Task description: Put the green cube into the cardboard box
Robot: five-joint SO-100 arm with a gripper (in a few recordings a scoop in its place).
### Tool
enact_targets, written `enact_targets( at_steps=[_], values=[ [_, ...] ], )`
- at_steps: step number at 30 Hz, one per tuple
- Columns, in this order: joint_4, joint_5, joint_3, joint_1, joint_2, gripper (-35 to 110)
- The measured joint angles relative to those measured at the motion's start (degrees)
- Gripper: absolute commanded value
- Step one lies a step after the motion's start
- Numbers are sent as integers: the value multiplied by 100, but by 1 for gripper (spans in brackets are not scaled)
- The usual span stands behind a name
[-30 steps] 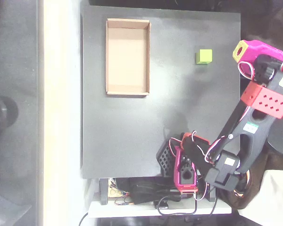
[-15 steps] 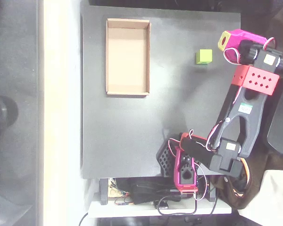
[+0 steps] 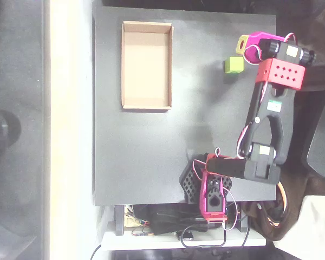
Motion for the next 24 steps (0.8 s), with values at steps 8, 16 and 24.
enact_targets(
  at_steps=[8, 16, 24],
  values=[
    [-9, 0, 35, -369, -439, 39],
    [-9, 0, 404, -396, -545, 39],
    [-35, 0, 615, -343, -738, 39]
  ],
)
